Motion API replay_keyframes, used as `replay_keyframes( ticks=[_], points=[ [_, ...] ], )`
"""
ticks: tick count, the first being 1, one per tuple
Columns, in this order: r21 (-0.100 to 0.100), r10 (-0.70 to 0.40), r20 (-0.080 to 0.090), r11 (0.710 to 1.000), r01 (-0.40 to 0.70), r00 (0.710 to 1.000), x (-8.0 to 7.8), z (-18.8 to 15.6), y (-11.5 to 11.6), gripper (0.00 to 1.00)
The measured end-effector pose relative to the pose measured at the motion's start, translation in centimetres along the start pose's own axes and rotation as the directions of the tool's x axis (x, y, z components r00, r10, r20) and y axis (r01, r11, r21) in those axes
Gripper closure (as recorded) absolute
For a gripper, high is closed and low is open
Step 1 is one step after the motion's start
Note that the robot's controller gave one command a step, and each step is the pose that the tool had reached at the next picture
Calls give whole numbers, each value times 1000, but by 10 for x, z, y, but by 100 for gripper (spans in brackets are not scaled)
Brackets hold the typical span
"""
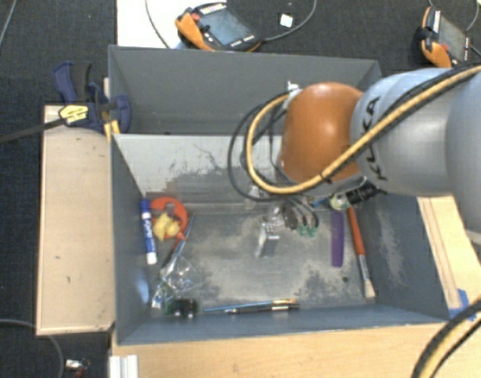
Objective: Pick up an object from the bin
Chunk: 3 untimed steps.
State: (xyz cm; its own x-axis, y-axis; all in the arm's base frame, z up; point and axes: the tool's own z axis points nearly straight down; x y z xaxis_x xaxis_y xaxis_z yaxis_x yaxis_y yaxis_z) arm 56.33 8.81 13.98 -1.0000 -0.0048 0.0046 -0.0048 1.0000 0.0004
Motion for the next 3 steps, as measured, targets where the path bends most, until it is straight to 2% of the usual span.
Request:
replay_keyframes(
  ticks=[1, 2, 3],
  points=[
    [-1, 5, 7, 1000, -5, 1000, -2, -5, -1, 0],
    [-1, 165, 4, 986, -165, 986, -28, 69, -65, 0],
    [-6, 401, 10, 916, -401, 916, -21, 8, -69, 0]
  ],
)
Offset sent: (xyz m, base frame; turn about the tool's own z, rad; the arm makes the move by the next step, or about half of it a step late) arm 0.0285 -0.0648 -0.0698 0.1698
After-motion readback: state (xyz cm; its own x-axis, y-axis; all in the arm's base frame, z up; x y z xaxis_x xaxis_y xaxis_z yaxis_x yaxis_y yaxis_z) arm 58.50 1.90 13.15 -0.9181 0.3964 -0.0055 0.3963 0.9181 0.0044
